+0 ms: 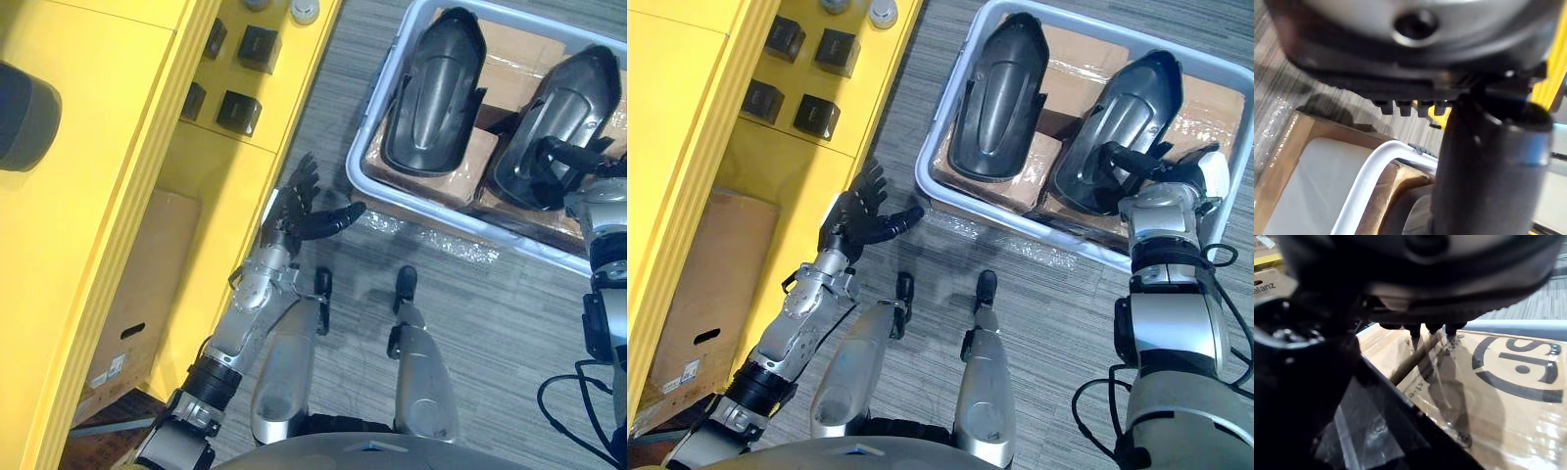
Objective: Walk over and take three plastic housings, then place them on the shelf
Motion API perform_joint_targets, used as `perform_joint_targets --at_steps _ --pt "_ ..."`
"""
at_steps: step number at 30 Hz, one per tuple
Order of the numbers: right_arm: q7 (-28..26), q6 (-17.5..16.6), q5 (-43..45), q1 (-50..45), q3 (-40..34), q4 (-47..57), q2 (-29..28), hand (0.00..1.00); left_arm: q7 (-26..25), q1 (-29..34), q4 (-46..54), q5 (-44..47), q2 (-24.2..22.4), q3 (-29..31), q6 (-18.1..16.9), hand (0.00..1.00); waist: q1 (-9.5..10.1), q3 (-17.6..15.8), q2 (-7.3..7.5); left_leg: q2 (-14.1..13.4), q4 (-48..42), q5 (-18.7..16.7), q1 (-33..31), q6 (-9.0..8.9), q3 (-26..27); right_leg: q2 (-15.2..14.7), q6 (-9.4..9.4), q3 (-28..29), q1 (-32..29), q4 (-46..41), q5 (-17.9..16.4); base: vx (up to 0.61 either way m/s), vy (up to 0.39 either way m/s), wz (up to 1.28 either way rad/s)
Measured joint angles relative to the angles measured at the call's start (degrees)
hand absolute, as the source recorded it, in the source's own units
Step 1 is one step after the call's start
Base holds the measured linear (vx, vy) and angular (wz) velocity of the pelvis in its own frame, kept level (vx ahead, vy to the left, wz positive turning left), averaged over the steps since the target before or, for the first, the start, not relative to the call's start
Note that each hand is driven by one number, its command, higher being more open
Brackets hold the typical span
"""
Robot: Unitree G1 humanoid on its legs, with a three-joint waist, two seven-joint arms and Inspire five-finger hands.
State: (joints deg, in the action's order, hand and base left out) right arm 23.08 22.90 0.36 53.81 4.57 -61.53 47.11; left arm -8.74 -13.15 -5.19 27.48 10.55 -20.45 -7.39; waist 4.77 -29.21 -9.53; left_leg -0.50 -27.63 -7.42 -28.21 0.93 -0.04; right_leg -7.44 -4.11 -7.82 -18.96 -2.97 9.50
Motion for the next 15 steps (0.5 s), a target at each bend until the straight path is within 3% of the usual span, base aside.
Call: perform_joint_targets --at_steps 3,6,15 --pt "5.1 -0.2 -0.1 1.1 -0.1 -1.3 1.1 0.0 -0.6 0.3 -0.8 1.6 -0.6 0.1 -0.2 1.0 1.22 0.1 -1.31 0.3 0.1 0.6 -1.4 0.01 -0.4 -0.3 -0.17 -0.7 -1.3 -0.1 0.1 -0.04 0.012 0.1" --pt "9.1 0.6 -0.2 1.1 -0.1 -1.5 3.3 0.0 -0.8 2.4 -1.7 2.0 -0.9 0.2 -0.2 1.0 1.97 0.2 -1.36 0.5 0.3 0.9 -2.2 -0.03 -0.6 -0.4 -0.23 -1.0 -1.9 -0.1 0.2 -0.02 0.003 0.05" --pt "6.6 2.3 -4.5 0.3 1.9 -1.5 4.8 0.0 -0.8 7.0 -2.7 3.7 -1.2 0.0 -1.4 1.0 2.94 0.7 -2.14 0.0 0.3 0.8 -2.4 -0.3 -1.0 0.0 0.18 -1.5 -2.0 0.0 -0.1 0.0 -0.002 0.01"
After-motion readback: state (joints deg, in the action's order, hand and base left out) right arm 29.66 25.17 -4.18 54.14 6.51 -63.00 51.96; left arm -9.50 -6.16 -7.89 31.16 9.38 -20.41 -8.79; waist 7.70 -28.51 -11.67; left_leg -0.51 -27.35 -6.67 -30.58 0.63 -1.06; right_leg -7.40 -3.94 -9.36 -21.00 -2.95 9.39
